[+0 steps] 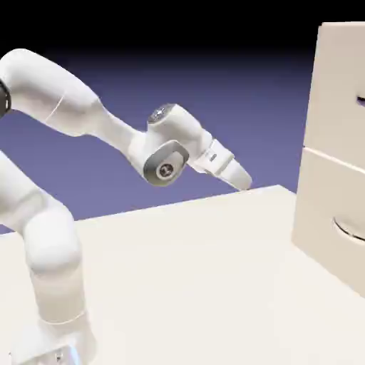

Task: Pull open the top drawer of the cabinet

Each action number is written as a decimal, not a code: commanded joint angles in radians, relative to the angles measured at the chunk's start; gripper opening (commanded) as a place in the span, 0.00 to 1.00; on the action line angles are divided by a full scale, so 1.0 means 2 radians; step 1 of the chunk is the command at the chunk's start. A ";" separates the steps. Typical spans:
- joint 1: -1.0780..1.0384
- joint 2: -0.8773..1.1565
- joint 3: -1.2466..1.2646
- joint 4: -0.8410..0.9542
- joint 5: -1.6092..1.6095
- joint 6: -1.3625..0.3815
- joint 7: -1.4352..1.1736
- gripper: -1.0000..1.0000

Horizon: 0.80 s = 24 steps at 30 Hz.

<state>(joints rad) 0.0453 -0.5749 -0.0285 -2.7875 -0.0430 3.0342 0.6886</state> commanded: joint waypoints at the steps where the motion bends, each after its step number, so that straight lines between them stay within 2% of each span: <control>1: 0.014 -0.002 -0.012 0.009 -0.018 -0.001 -0.022 0.50; 24: 0.331 -0.049 -0.284 0.224 -0.428 -0.028 -0.522 0.50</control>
<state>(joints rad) 0.7076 -0.6725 -0.5959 -2.3395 -0.8981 2.9782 -0.3552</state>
